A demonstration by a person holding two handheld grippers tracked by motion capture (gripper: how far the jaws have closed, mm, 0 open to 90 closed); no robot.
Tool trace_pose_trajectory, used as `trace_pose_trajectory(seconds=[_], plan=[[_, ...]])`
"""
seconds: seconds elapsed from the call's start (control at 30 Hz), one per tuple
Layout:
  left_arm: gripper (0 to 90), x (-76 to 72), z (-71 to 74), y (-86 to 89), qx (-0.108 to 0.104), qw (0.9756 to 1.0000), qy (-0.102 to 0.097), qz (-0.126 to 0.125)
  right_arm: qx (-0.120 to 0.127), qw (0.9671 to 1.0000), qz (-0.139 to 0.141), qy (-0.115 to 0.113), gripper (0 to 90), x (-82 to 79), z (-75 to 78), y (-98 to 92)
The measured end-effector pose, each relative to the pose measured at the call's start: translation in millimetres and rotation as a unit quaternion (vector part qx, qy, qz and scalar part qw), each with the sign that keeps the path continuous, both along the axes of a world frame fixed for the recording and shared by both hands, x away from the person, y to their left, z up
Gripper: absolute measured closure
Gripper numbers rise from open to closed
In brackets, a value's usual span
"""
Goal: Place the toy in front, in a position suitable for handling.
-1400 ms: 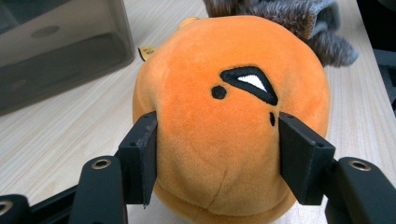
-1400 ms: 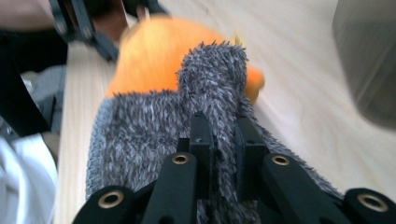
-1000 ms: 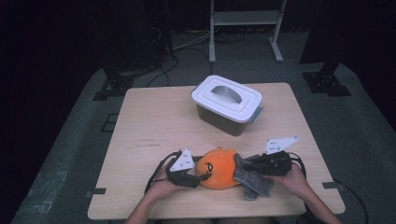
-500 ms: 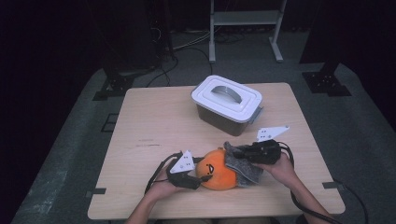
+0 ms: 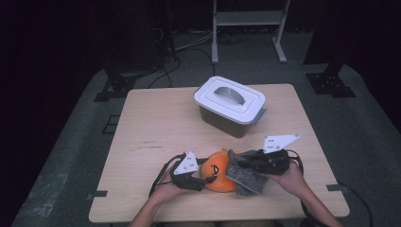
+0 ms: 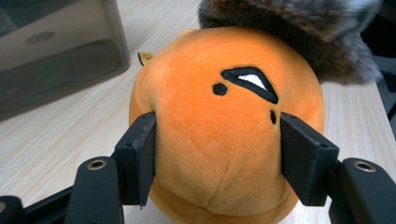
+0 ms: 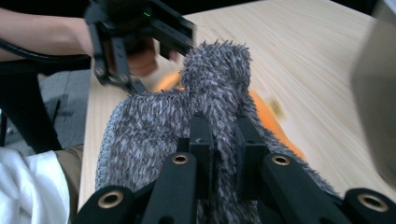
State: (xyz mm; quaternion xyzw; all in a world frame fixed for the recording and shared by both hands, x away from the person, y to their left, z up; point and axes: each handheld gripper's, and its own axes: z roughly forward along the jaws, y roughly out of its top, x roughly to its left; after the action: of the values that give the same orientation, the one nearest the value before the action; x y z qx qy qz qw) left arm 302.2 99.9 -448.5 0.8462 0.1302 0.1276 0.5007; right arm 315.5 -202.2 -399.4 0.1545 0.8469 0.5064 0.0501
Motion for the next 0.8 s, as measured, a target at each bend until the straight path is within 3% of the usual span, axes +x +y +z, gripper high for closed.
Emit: trace_pose_trajectory(seconds=[0.07, 0.1, 0.13, 0.2, 0.27, 0.37, 0.47, 0.53, 0.7, 0.8], plan=[[32.9, 0.1, -0.1, 0.6, 0.0, 1.0, 0.0, -0.004, -0.022, 0.9997, 0.01, -0.007, 80.1, 1.9, -1.0, 13.4], [26.3, 0.6, -0.3, 1.4, 0.002, 1.0, 0.0, -0.005, -0.029, 0.9995, 0.014, -0.002, 80.1, 5.8, -8.1, 18.9], [26.3, 1.2, -0.8, 2.1, 0.001, 1.0, 0.003, -0.004, -0.029, 0.9995, 0.014, -0.002, 80.1, 5.8, -8.1, 18.9], [17.6, 4.2, -3.0, 5.2, -0.022, 0.9996, 0.018, -0.004, -0.014, 0.9998, 0.009, 0.011, 80.1, 9.2, -13.1, 15.0], [12.1, 7.1, -4.6, 6.5, -0.022, 0.9991, 0.035, -0.008, -0.008, 0.9998, 0.0, 0.016, 80.1, 10.6, -15.3, 8.9], [14.9, 8.7, -5.2, 4.7, -0.027, 0.9986, 0.043, -0.015, -0.008, 0.9997, -0.011, 0.02, 80.1, 11.2, -16.7, -0.3], [29.7, 7.4, -0.8, 0.6, -0.022, 0.9993, 0.03, -0.006, -0.011, 0.9998, -0.015, 0.009, 80.3, 9.1, -9.9, 0.7], [33.4, 4.8, 2.2, -3.3, -0.03, 0.9991, 0.031, -0.001, -0.004, 1.0, 0.0, -0.005, 80.4, 5.4, 0.3, 10.0], [36.0, -1.1, 5.5, -12.1, -0.002, 0.9999, 0.015, 0.006, -0.033, 0.9983, 0.028, -0.039, 80.3, -0.5, 11.7, 38.1], [37.0, 1.5, 4.8, -8.1, -0.007, 0.9996, 0.025, 0.009, -0.049, 0.9969, 0.031, -0.054, 80.4, -0.6, 9.9, 40.1]])
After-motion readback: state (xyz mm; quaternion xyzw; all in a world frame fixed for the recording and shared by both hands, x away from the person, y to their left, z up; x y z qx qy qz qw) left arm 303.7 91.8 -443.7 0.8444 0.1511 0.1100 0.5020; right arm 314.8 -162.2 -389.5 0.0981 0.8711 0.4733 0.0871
